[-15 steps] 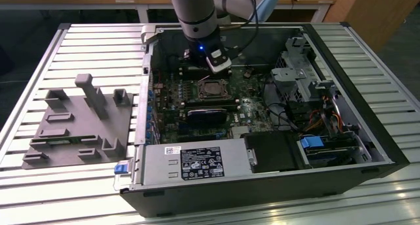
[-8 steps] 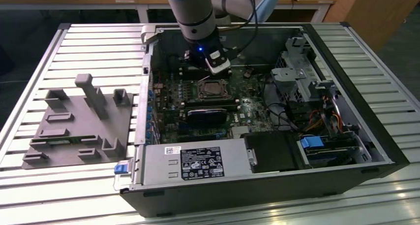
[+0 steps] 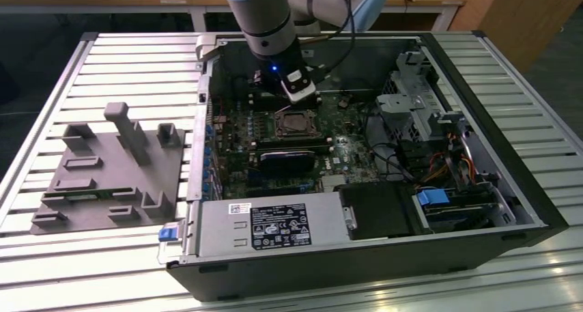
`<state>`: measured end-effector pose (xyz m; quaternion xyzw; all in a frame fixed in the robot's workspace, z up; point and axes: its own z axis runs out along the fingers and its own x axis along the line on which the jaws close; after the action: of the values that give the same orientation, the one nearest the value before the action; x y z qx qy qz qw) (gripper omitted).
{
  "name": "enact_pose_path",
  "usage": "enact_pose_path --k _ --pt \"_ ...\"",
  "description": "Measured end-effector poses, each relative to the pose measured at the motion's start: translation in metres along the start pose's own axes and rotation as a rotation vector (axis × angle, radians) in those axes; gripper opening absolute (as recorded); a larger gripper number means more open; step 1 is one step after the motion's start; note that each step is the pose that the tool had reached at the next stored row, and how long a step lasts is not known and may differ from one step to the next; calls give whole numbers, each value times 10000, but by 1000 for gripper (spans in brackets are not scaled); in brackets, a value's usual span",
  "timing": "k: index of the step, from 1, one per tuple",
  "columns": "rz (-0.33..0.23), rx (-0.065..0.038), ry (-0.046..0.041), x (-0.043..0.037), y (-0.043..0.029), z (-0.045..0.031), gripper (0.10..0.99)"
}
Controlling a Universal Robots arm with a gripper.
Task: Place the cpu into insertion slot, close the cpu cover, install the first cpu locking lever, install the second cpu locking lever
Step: 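Install the first cpu locking lever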
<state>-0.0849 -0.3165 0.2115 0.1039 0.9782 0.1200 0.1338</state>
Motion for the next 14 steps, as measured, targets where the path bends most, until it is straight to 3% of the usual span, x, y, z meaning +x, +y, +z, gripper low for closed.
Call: enact_pose_path --k 5,14 --pt "93 1 -166 11 4 18 102" --pt "470 97 -290 35 55 59 102"
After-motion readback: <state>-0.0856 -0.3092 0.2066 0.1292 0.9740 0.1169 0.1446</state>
